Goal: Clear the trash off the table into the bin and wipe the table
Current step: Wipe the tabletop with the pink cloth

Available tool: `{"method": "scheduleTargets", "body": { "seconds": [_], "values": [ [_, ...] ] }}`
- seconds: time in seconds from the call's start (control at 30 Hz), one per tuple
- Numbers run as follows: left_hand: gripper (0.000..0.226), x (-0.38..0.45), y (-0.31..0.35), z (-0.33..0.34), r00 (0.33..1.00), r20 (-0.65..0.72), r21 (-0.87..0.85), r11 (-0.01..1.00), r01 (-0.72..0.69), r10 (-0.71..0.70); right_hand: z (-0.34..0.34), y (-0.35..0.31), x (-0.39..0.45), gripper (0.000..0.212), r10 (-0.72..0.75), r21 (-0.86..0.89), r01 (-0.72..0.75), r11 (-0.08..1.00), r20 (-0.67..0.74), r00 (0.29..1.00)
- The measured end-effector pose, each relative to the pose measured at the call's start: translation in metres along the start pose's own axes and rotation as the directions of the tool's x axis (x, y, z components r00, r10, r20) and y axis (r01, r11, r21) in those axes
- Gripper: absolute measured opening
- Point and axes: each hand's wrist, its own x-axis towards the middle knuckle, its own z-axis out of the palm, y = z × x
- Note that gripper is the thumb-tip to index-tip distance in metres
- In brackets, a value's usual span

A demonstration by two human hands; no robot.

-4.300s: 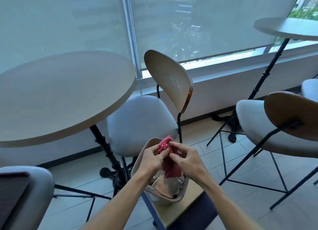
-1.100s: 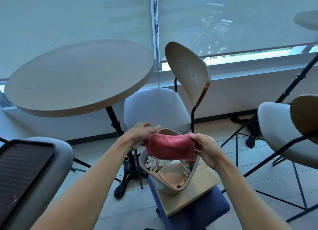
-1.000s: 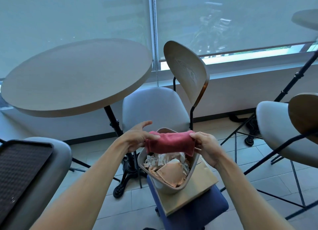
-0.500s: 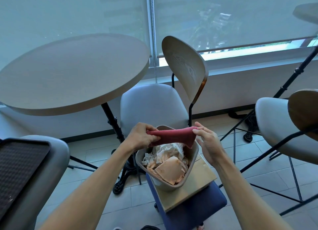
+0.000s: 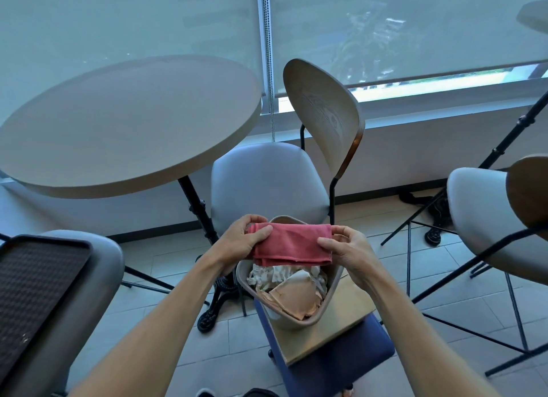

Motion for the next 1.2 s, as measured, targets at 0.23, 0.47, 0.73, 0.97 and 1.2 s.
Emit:
{"method": "scheduleTargets", "body": {
  "seconds": [0.23,0.47,0.73,0.97,1.2],
  "values": [
    [0.024,-0.005,-0.007,-0.009,0.994,0.094,-0.111,0.993,-0.044,0.054,0.004,0.007,0.003,0.011,0.063,-0.023,-0.064,0.998,-0.037,0.997],
    [0.036,-0.001,-0.023,-0.013,0.990,0.052,0.108,0.985,-0.137,0.132,0.009,0.011,0.002,0.018,-0.031,-0.139,0.033,0.990,0.017,0.999],
    [0.051,-0.014,-0.040,-0.027,0.998,-0.009,0.166,0.984,-0.066,0.068,0.023,0.009,0.003,0.035,0.012,-0.240,0.026,0.970,0.157,0.988],
    [0.047,-0.048,-0.073,-0.075,0.976,-0.218,-0.020,1.000,0.008,-0.012,0.087,0.013,0.010,0.031,0.009,-0.337,0.077,0.938,0.245,0.970],
    [0.048,-0.114,-0.111,-0.156,0.889,-0.455,-0.138,0.990,-0.007,-0.057,0.198,0.027,0.003,0.029,0.074,-0.454,0.134,0.881,0.410,0.909]
  ]
}}
